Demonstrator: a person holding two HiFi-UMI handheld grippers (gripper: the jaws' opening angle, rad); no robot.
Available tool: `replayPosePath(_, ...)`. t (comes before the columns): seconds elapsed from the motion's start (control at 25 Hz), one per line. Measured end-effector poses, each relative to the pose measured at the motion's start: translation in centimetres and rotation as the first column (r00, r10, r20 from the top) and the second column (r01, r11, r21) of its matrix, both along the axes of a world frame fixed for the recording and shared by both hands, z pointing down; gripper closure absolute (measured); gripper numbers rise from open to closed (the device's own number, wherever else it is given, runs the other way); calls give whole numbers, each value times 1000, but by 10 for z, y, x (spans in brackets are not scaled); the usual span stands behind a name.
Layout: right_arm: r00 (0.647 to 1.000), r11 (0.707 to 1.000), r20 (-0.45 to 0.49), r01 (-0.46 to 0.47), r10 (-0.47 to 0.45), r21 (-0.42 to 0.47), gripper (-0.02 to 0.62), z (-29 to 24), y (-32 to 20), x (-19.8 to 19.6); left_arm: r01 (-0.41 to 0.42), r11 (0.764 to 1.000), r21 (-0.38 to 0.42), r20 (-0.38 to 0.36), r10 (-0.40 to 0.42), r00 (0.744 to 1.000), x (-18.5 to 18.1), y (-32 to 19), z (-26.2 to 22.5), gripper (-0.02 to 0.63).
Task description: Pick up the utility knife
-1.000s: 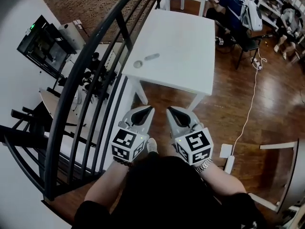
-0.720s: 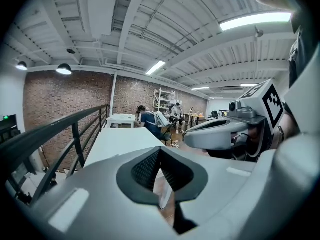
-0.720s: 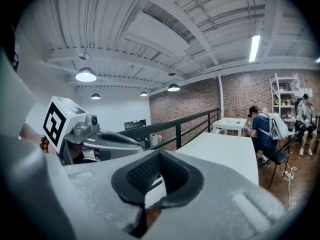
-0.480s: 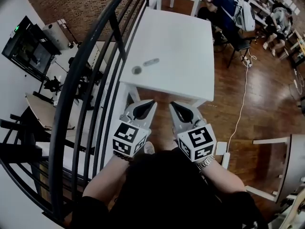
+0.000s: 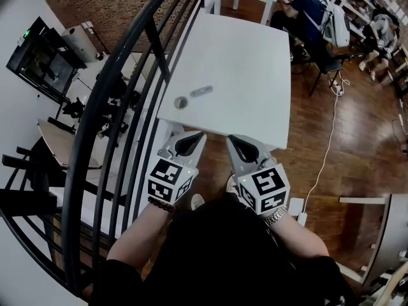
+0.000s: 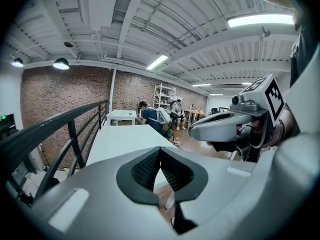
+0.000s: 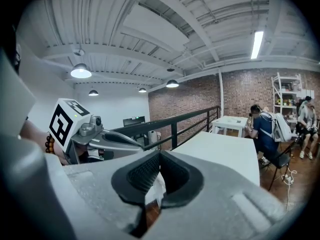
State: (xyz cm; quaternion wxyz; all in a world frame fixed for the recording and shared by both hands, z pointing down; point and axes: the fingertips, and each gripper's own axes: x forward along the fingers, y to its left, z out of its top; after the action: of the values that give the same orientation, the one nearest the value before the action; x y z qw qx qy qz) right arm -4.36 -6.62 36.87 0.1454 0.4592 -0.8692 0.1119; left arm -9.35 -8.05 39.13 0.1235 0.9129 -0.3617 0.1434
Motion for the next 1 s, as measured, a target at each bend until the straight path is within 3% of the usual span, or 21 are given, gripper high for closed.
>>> replayPosePath(0.48,993,993,37,110,-109,-32,603,11,-63,70,91,995,-29,201,-84,976,36,-69,34,495)
replayPosePath(0.76,988,985,52,150,-146,-87,603,31,-80,70,29,998,-59,365,-5,931,34,-106,75,436)
replayPosePath(1.0,997,990,29,68,-65,-127,603,48,-117,78,-1,995,-99,403,41,914,17,-168,125,434)
